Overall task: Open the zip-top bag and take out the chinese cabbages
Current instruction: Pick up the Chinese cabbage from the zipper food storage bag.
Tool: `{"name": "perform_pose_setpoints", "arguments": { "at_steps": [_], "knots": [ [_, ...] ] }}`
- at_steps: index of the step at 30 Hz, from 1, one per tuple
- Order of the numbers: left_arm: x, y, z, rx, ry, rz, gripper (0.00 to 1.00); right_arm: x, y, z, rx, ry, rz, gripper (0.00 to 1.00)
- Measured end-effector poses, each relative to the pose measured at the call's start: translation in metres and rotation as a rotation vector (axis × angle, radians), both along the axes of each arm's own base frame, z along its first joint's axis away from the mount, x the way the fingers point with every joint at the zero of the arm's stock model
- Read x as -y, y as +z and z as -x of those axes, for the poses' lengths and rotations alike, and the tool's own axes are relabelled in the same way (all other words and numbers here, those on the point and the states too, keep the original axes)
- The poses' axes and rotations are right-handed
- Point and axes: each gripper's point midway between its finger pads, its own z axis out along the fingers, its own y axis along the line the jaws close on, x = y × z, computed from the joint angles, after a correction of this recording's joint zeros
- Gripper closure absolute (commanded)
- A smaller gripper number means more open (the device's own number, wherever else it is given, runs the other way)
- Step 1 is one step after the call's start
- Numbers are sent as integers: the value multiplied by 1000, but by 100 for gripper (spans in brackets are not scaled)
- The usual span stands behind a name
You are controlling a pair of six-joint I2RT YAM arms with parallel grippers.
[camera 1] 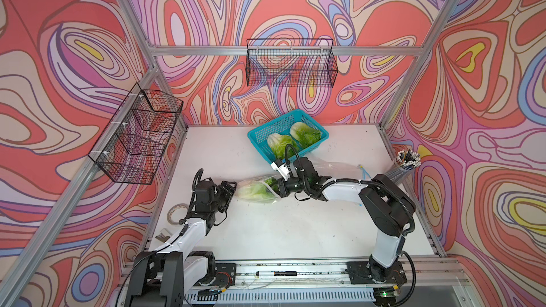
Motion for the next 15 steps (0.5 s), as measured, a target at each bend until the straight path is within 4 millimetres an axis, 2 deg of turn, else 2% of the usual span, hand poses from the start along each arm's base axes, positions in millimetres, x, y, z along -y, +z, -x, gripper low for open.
{"name": "perform_pose_setpoints", "arguments": {
  "at_steps": [9,15],
  "knots": [
    [4,-2,-6,7,-10,31,69,-2,-2,0,26,-2,12,100],
    [4,0,-8,17,-7,32,89,-1,-1,-1,34,-13,20,100]
  ]
}}
